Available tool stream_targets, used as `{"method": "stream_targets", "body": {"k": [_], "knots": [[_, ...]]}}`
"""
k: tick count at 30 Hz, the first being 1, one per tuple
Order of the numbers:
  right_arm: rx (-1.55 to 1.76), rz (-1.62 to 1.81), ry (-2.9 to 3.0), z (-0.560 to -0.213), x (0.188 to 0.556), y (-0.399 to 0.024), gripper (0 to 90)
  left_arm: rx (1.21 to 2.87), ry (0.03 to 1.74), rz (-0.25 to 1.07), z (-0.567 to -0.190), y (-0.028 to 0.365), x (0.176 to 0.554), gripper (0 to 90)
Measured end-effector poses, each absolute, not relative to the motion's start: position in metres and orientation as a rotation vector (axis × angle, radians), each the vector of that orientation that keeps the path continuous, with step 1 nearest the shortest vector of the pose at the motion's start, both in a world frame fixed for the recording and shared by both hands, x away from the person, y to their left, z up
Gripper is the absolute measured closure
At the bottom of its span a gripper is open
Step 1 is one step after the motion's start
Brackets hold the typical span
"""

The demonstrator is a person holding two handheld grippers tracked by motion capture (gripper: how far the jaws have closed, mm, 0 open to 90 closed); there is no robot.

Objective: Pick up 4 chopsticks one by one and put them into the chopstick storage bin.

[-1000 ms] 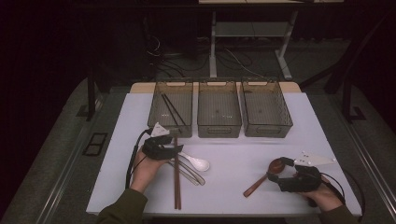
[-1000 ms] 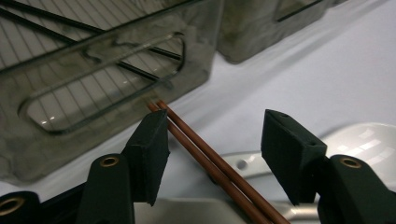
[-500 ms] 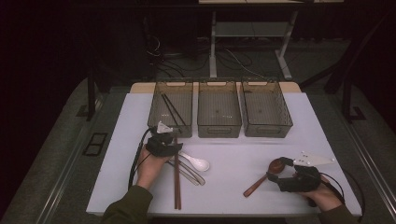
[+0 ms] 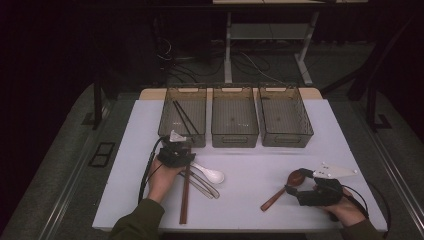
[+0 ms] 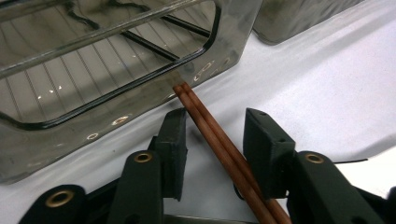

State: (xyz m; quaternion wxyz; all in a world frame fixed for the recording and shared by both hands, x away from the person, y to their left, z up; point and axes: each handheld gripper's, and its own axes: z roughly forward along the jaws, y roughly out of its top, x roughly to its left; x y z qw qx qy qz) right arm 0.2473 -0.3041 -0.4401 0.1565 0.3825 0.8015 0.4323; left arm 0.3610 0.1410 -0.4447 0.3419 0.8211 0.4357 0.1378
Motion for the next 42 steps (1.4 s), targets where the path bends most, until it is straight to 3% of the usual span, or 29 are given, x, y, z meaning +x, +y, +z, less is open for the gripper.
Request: {"method": "stream_targets", "body": {"k": [25, 31, 42], "knots": [[1.078, 1.220, 2.302, -0.4407, 0.2472, -0.3032, 17.3, 2.169, 1.029, 0.349, -0.4414, 0.1385, 0.3579, 80.7], [1.076, 1.218, 2.302, -0.4407, 0.2472, -0.3032, 17.3, 2.166, 1.026, 0.349, -0.4413, 0.1388, 0.3578, 80.0], [1.080, 1.218, 2.302, -0.4405, 0.2470, -0.3033, 17.3, 2.126, 1.013, 0.368, -0.4353, 0.1435, 0.3539, 64.1]]}}
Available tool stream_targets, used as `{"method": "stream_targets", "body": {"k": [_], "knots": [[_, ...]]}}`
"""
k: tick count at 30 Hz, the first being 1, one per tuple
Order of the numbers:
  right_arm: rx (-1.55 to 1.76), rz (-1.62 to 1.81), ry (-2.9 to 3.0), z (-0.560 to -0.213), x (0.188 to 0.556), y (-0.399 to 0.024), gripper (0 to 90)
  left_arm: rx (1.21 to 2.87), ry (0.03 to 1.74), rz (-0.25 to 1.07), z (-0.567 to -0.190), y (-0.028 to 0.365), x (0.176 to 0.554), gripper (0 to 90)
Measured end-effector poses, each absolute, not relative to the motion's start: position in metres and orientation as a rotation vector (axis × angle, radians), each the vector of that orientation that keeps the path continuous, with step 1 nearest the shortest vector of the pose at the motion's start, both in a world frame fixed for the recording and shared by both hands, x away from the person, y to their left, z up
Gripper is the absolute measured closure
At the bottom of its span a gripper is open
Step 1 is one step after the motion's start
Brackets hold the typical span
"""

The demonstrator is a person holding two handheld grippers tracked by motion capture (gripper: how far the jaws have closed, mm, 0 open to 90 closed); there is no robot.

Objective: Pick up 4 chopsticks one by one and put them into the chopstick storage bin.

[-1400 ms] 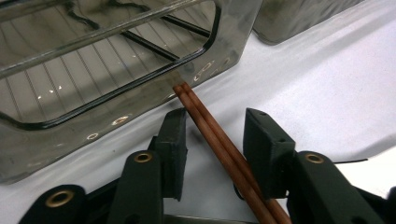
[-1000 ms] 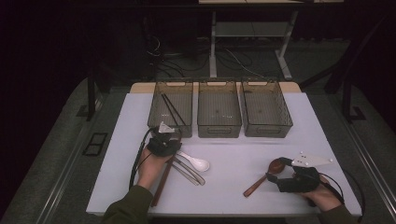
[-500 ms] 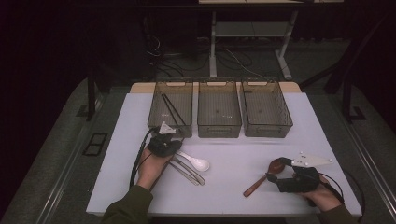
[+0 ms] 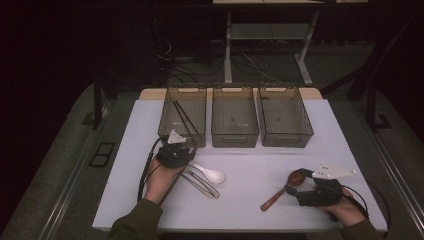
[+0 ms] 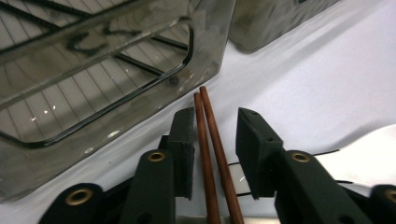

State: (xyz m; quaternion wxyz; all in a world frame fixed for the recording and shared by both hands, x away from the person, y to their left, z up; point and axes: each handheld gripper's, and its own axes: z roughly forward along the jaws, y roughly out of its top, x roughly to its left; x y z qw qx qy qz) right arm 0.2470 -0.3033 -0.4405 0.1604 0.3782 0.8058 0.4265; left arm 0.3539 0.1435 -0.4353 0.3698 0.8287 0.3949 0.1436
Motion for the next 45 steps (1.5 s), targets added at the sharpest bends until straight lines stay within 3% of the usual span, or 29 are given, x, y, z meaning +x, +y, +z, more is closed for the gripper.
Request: {"method": "stream_targets", "body": {"k": [9, 27, 32, 45], "knots": [[1.072, 1.215, 2.303, -0.441, 0.248, -0.303, 17.3, 2.107, 0.937, 0.357, -0.422, 0.160, 0.335, 46.8], [0.984, 1.233, 2.334, -0.445, 0.255, -0.287, 15.4, 2.063, 0.921, 0.318, -0.426, 0.200, 0.285, 35.9], [0.990, 1.225, 2.339, -0.445, 0.255, -0.288, 15.4, 2.071, 0.937, 0.323, -0.428, 0.213, 0.273, 40.6], [0.971, 1.215, 2.348, -0.446, 0.254, -0.286, 15.4, 2.068, 0.990, 0.281, -0.440, 0.222, 0.270, 66.2]]}}
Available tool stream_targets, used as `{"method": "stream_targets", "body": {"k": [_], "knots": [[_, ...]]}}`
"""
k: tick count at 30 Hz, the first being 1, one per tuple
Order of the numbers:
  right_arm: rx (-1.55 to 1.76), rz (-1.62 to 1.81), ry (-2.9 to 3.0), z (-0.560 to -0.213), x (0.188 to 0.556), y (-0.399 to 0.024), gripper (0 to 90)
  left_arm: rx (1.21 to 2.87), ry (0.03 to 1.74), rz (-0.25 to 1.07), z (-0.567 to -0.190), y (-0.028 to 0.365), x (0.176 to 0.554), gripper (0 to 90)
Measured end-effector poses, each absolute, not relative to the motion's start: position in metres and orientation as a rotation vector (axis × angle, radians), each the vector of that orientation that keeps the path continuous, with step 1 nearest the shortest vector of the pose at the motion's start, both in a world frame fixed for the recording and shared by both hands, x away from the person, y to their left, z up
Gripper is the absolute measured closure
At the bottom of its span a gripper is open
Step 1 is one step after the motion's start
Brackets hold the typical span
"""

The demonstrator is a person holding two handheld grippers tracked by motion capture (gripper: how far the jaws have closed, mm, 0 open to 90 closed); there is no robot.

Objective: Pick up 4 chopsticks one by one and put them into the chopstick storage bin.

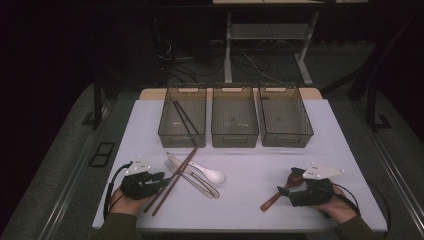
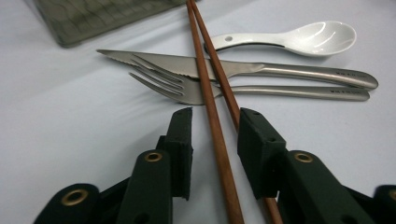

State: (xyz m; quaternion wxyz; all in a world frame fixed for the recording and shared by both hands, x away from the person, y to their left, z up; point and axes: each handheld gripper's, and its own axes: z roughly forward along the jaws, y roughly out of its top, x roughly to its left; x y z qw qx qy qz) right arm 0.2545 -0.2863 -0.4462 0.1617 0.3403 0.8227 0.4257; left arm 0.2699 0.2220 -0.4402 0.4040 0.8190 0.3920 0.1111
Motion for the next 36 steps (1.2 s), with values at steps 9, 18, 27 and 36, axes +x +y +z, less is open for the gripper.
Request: {"method": "stream_targets", "body": {"k": [9, 18, 27, 36], "knots": [[0.971, 1.209, 2.350, -0.446, 0.254, -0.286, 15.4, 2.142, 0.986, 0.265, -0.447, 0.214, 0.274, 72.2], [0.977, 1.200, 2.355, -0.447, 0.255, -0.286, 15.4, 2.176, 0.985, 0.318, -0.446, 0.210, 0.273, 78.2], [0.973, 1.200, 2.357, -0.447, 0.255, -0.286, 15.4, 2.170, 1.020, 0.324, -0.445, 0.209, 0.274, 81.4], [0.969, 1.202, 2.361, -0.447, 0.254, -0.285, 15.4, 2.163, 1.036, 0.323, -0.445, 0.209, 0.275, 83.0]]}}
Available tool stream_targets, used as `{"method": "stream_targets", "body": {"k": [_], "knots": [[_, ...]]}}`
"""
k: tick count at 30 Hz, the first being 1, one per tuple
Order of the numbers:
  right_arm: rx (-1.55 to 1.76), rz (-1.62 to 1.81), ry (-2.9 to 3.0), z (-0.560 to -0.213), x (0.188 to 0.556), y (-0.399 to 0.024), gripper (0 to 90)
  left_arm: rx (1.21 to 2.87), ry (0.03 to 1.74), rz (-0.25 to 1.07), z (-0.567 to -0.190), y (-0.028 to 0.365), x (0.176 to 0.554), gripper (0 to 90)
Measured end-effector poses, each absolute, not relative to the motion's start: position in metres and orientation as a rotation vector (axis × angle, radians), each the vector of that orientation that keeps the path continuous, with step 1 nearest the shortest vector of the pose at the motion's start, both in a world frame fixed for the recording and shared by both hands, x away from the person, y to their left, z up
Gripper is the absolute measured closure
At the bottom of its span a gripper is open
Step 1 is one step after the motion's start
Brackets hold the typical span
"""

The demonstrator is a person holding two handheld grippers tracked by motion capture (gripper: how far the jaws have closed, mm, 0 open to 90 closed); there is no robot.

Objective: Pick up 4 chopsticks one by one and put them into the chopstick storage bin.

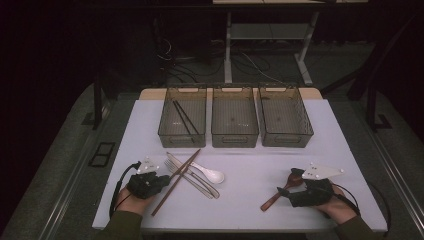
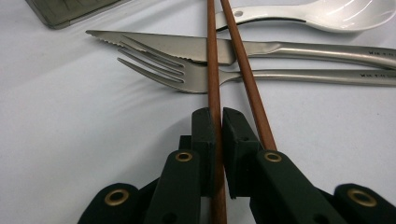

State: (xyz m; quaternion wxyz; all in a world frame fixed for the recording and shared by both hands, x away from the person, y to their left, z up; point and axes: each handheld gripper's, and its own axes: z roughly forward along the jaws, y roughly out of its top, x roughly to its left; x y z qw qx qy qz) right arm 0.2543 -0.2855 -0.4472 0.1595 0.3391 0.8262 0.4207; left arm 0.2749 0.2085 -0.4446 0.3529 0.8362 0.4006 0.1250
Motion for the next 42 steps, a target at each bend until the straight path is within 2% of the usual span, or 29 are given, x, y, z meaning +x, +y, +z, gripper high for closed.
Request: {"method": "stream_targets", "body": {"k": [14, 29, 42], "knots": [[0.970, 1.203, 2.363, -0.447, 0.254, -0.286, 15.5, 2.113, 1.040, 0.368, -0.437, 0.215, 0.274, 83.2], [0.967, 1.200, 2.366, -0.447, 0.254, -0.286, 15.4, 2.030, 0.975, 0.320, -0.420, 0.221, 0.270, 83.2], [0.960, 1.200, 2.368, -0.448, 0.254, -0.286, 15.4, 1.993, 0.918, 0.309, -0.408, 0.214, 0.282, 83.2]]}}
